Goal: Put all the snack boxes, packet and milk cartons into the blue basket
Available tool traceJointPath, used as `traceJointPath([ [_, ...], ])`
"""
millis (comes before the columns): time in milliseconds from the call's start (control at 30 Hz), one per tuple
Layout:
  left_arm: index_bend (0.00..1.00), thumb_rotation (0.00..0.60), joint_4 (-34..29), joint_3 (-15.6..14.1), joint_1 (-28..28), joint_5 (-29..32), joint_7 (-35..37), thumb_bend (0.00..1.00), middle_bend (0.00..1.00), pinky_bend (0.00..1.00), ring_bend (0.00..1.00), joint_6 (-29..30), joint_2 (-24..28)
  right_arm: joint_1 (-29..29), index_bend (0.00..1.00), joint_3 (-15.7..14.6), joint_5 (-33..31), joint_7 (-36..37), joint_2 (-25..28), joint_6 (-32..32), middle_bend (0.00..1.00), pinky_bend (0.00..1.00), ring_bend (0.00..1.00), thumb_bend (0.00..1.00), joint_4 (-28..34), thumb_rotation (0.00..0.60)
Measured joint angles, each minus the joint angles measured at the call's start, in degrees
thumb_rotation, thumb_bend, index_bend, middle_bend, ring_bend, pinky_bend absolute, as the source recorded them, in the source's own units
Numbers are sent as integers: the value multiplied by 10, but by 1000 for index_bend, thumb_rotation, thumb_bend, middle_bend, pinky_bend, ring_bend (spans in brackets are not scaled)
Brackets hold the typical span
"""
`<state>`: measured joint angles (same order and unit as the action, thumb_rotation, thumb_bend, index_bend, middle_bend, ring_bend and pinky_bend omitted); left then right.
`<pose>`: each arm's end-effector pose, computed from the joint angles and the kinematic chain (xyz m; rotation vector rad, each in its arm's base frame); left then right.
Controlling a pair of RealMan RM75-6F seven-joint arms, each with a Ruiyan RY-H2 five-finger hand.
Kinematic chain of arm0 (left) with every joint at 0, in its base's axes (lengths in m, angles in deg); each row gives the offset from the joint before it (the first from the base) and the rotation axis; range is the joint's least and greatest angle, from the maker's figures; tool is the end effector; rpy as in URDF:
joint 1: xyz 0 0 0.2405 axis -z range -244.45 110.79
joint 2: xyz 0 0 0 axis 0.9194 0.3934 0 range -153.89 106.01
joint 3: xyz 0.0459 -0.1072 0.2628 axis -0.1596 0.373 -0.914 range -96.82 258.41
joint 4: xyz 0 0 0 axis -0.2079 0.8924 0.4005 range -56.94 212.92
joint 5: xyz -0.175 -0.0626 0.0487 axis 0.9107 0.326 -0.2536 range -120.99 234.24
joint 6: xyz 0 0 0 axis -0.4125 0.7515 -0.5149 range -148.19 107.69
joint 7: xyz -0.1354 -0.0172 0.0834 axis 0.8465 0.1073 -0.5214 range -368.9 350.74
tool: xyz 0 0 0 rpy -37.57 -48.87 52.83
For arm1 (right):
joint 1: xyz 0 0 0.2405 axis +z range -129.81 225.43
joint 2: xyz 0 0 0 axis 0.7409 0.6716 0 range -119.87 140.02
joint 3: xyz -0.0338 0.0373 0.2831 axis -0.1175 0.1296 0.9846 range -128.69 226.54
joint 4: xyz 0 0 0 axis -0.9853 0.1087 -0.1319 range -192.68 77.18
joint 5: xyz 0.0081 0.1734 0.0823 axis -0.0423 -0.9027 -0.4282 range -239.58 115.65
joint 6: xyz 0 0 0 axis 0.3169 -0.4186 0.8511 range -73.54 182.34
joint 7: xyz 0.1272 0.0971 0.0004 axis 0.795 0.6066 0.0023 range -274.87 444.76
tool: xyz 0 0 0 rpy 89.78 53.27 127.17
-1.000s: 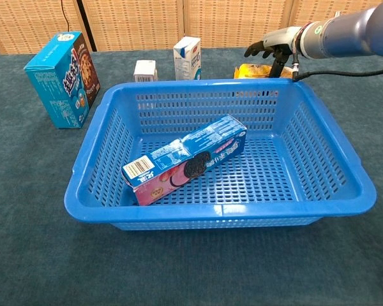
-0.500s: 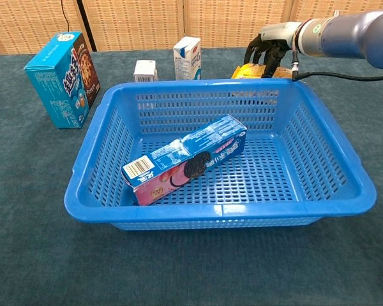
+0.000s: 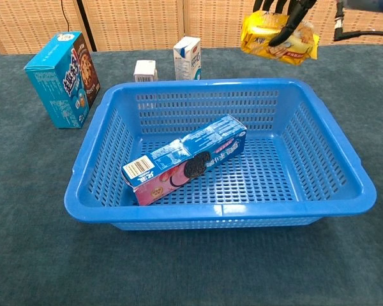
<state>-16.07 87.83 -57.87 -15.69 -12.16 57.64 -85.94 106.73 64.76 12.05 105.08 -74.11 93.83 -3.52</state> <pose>-0.3474 0.2329 0.2060 -1.2666 -0.9685 -0.7915 -0.1282 -0.5216 0.0877 1.7645 -0.9662 1.1099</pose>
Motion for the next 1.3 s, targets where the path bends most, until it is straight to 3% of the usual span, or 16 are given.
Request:
traceJointPath([
  [333,0,600,-3,-3,-2,-10,0,239,0,0,0,6,0,-81,498,-12,76,-36,191,121,570,519,530,617,327,600],
  [433,0,600,-4,-4,-2,-11,-4,239,0,0,0,6,0,-100,499,-24,110,-62,230,145,571,519,532,616,410,600],
  [533,0,600,-5,-5,-2,-11,-7,239,0,0,0,6,-2,-108,499,-36,136,-102,242,154,571,519,532,617,453,600],
  [700,0,600,-6,-6,-3,-13,-6,238,0,0,0,8,-2,-105,499,-49,145,-157,209,147,572,520,532,617,453,600],
  [967,0,600,1,-5,-7,-9,10,238,0,0,0,9,1,-88,499,-68,121,-239,126,110,572,523,532,617,403,600],
  [1300,0,600,8,-3,-5,-3,19,238,0,0,0,-3,3,-85,497,-119,187,-247,126,98,572,523,531,618,415,600],
])
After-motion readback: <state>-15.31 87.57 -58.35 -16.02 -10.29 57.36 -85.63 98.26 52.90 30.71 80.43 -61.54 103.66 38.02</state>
